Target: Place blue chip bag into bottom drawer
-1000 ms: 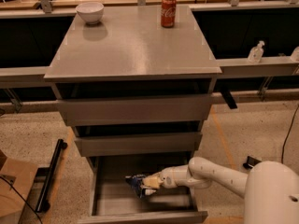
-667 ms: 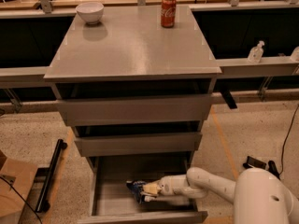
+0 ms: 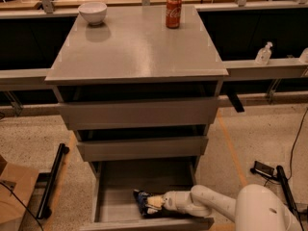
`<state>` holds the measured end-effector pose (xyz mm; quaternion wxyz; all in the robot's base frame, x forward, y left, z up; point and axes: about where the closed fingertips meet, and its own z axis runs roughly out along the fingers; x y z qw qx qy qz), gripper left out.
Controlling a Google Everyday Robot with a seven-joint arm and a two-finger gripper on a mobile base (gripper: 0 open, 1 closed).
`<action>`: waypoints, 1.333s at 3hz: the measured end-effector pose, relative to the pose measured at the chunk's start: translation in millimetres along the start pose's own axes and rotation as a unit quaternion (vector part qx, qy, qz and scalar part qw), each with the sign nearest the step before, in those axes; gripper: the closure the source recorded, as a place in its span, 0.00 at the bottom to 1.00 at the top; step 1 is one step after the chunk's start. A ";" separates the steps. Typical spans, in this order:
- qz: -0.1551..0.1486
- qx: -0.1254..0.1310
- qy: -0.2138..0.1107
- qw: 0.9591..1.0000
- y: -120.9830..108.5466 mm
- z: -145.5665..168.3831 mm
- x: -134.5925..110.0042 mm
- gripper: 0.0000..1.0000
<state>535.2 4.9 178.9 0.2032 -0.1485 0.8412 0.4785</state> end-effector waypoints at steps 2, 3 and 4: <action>-0.057 0.011 -0.010 0.998 35.5 -29.3 -20.1 0.05; -0.099 0.012 -0.015 0.995 66.1 -47.6 -40.9 0.00; -0.146 0.011 -0.023 0.989 99.6 -63.7 -71.0 0.00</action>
Offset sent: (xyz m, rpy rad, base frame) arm -0.0087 -0.0126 0.0971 -0.0575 -0.1933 0.0661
